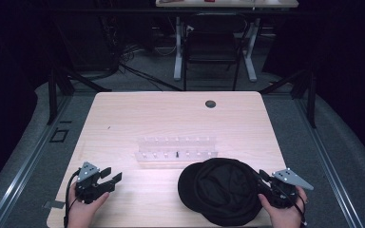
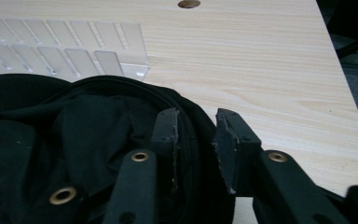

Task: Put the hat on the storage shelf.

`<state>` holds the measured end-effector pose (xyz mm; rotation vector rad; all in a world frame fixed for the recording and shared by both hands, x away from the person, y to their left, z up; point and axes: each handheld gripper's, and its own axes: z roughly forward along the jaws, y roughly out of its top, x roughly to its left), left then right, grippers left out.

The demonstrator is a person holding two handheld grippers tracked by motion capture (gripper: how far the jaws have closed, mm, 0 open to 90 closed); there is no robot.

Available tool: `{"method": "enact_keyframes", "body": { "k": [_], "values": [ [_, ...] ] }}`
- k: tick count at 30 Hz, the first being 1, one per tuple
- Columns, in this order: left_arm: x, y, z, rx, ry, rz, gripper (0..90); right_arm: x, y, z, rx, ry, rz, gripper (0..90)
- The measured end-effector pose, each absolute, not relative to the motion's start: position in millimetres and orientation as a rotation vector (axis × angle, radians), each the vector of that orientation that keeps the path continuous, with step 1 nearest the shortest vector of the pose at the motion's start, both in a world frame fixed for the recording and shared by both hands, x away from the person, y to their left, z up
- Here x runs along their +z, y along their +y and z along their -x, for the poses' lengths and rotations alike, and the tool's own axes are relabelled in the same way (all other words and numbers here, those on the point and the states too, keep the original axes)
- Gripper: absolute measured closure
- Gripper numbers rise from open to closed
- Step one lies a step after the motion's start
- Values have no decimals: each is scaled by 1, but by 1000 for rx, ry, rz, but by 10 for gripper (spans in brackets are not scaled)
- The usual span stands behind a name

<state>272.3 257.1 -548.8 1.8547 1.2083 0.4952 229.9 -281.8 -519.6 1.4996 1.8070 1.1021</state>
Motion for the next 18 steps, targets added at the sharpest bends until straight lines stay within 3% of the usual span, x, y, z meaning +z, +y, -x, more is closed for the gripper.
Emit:
{"method": "enact_keyframes", "body": {
  "k": [13, 18],
  "values": [
    [-549, 248, -274, 484, 1174, -1878, 476, -515, -289, -237, 1006, 1880, -1630, 615],
    [-548, 246, -275, 478, 1169, -1871, 476, -509, -285, -236, 1019, 1855, -1661, 648]
  ]
}}
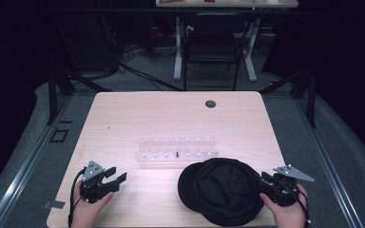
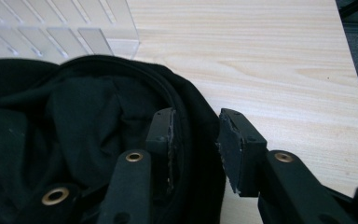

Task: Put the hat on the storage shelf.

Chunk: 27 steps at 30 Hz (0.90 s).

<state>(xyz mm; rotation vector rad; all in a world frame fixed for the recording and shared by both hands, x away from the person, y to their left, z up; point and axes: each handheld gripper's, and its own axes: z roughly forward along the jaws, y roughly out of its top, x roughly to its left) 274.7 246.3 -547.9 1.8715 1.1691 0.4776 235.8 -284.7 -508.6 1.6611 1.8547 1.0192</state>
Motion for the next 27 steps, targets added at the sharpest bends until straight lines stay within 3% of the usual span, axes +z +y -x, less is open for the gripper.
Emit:
{"method": "enact_keyframes", "body": {
  "k": [13, 27],
  "values": [
    [-544, 236, -286, 424, 1132, -1856, 474, -478, -272, -241, 915, 1932, -1628, 552],
    [-545, 225, -292, 417, 1098, -1875, 473, -475, -280, -255, 812, 2064, -1867, 639]
  ]
}}
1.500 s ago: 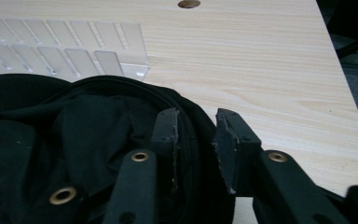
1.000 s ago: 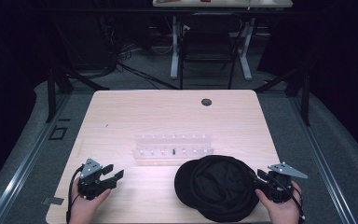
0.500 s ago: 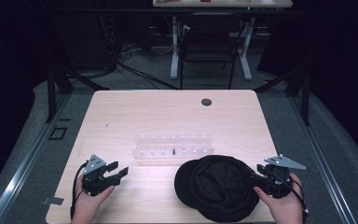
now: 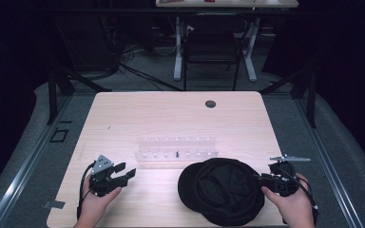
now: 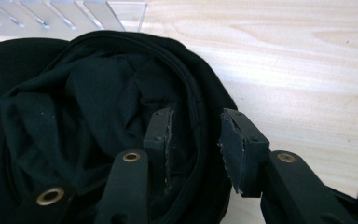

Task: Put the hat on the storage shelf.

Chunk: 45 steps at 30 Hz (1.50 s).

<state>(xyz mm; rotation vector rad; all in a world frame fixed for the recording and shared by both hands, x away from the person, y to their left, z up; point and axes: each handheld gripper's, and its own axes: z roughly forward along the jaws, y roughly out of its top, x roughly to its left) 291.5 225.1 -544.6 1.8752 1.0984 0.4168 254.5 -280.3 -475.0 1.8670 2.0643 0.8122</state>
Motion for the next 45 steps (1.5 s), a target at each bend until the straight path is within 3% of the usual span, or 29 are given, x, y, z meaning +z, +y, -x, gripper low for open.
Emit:
{"method": "enact_keyframes", "body": {
  "k": [29, 45],
  "values": [
    [-547, 226, -291, 413, 1099, -1891, 471, -488, -296, -304, 496, 2273, -2006, 660],
    [-547, 225, -292, 416, 1095, -1889, 471, -512, -303, -312, 446, 2393, -2121, 738]
  ]
}}
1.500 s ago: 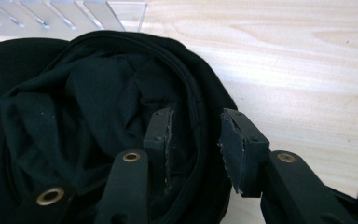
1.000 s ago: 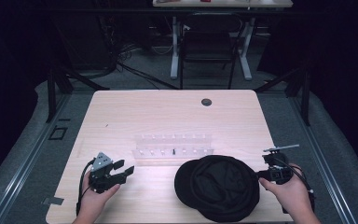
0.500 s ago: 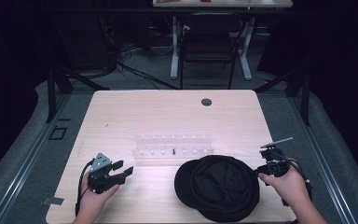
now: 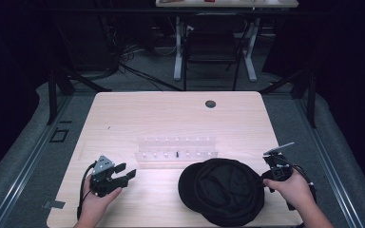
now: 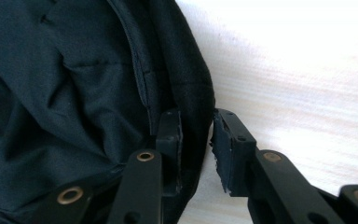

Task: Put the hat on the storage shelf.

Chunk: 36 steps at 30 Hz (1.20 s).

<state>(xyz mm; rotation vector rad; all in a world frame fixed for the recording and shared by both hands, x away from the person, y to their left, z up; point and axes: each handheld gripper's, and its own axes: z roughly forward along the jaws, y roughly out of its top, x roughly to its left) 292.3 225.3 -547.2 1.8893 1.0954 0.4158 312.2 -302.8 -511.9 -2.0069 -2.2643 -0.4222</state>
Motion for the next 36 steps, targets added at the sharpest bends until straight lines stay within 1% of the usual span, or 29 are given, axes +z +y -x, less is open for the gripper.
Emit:
{"method": "enact_keyframes", "body": {
  "k": [5, 9, 10, 11, 19, 23, 24, 27, 35, 36],
  "values": [
    [-547, 225, -292, 418, 1098, -1891, 471, -514, -304, -315, -387, -2230, 1987, 783],
    [-547, 225, -292, 417, 1097, -1893, 471, -513, -303, -316, -342, -2257, 1959, 793],
    [-547, 225, -292, 420, 1097, -1891, 472, -519, -297, -313, -478, -2175, 2059, 795],
    [-547, 225, -292, 420, 1098, -1891, 471, -514, -301, -316, -368, -2230, 1990, 796],
    [-547, 225, -292, 419, 1096, -1891, 471, -513, -301, -318, -302, -2257, 1956, 789],
    [-547, 225, -292, 419, 1097, -1892, 471, -511, -300, -318, -286, -2242, 1953, 816],
    [-547, 225, -292, 419, 1098, -1891, 471, -512, -298, -317, -332, -2209, 1981, 842],
    [-547, 225, -292, 419, 1098, -1891, 471, -510, -297, -316, -307, -2223, 1959, 858],
    [-547, 226, -292, 420, 1097, -1887, 472, -506, -298, -314, -325, -2193, 1979, 875],
    [-547, 226, -292, 420, 1097, -1887, 472, -503, -299, -316, -300, -2201, 1941, 876]
  ]
}}
